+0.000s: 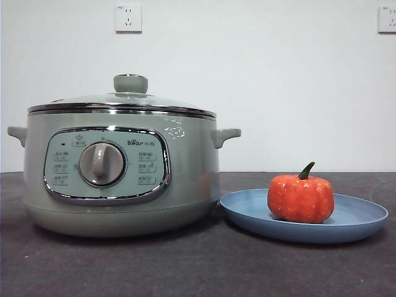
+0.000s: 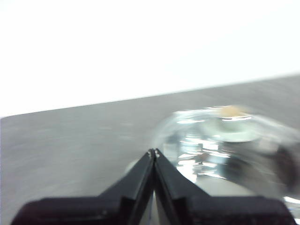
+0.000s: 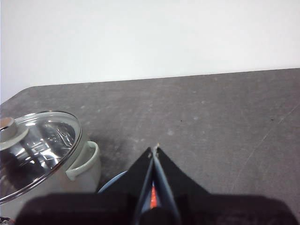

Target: Take the pumpkin out from the steamer,put the pumpkin in the blue plate,close the lid

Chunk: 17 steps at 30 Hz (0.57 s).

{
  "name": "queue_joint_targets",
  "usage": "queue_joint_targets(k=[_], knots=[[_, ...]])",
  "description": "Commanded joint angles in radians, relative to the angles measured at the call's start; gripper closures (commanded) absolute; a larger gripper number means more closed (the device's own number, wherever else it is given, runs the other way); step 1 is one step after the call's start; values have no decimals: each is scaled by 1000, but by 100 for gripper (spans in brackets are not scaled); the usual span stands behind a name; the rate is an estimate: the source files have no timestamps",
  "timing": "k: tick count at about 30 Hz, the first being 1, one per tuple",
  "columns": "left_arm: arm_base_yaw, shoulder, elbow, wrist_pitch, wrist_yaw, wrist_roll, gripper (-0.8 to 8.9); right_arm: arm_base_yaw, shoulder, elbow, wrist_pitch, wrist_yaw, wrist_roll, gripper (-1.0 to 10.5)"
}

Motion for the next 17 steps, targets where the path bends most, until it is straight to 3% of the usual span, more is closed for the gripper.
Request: queue_joint_targets(k=[1,7,17], knots=[[63,-77,-132,87,9,10,817,2,-1,-6,6,3,8,945],[125,-122,-314,195,22,-1,817,2,-1,-6,5,3,8,945],[135,-122,-372,141,64,0,817,2,-1,-6,-13,3,8,945]])
